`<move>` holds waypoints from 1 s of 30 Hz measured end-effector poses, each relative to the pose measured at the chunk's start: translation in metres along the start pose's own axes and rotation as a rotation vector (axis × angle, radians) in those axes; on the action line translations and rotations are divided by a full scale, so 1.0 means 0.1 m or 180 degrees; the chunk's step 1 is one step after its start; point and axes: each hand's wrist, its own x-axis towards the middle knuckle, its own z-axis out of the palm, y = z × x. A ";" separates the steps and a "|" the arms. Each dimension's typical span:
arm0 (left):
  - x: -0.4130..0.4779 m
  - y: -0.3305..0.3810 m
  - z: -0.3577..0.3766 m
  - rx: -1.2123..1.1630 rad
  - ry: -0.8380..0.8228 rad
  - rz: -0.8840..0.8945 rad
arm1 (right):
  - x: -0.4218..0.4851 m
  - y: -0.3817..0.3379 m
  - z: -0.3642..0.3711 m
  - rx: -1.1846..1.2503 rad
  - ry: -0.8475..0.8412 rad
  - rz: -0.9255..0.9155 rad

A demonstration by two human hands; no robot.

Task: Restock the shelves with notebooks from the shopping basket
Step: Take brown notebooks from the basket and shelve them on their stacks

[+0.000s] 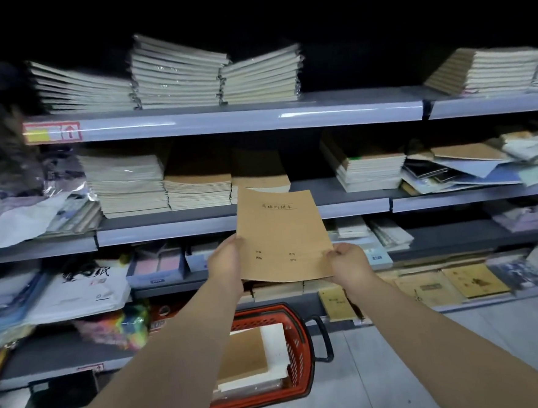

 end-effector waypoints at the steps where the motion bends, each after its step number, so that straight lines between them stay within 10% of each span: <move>1: -0.01 0.00 0.03 0.0016 0.0003 0.0002 | 0.03 -0.01 -0.02 -0.0027 0.0009 -0.0040; 30: 1.84 0.66 0.50 -0.0224 -0.0569 -0.0344 | 1.74 -0.58 0.65 0.0062 0.0167 0.0215</move>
